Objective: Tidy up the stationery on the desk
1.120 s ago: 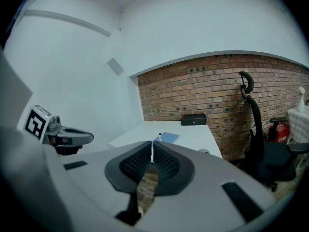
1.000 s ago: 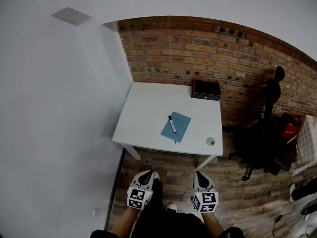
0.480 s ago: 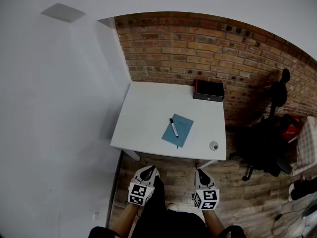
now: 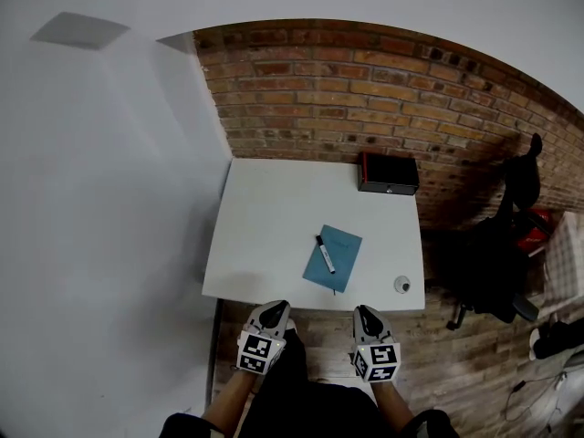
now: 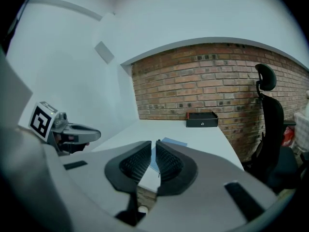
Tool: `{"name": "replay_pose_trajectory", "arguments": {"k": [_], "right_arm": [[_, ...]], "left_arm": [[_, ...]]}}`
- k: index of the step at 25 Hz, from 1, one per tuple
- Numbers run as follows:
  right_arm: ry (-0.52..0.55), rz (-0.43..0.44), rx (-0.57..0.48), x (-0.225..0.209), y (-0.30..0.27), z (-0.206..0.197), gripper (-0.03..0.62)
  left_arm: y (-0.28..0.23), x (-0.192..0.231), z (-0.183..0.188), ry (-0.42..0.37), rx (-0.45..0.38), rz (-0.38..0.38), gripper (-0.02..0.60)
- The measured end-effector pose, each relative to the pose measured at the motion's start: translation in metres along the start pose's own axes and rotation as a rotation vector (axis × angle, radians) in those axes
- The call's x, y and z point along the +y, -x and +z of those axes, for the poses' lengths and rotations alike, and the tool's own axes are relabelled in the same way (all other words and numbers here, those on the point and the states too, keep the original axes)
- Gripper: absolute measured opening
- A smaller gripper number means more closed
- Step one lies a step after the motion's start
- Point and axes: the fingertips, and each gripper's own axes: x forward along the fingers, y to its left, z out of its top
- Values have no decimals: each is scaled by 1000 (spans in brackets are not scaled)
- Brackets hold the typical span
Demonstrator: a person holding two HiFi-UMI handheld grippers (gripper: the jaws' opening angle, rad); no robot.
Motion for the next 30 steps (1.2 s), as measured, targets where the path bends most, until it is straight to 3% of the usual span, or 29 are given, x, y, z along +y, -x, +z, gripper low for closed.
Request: {"name": "replay_pose_trajectory", "arguments": {"k": [9, 15, 23, 30], "right_arm": [[22, -49, 91, 16, -104, 17, 26], [43, -73, 137, 24, -158, 23, 41], [109, -68, 186, 25, -194, 20, 78], [189, -39, 309, 8, -222, -20, 94]], "left_arm": [[-48, 78, 10, -10, 41, -90, 18], [-70, 109, 15, -16, 55, -149, 18], [-91, 121, 11, -17, 80, -201, 19], [-114, 124, 5, -14, 103, -208, 18]]}}
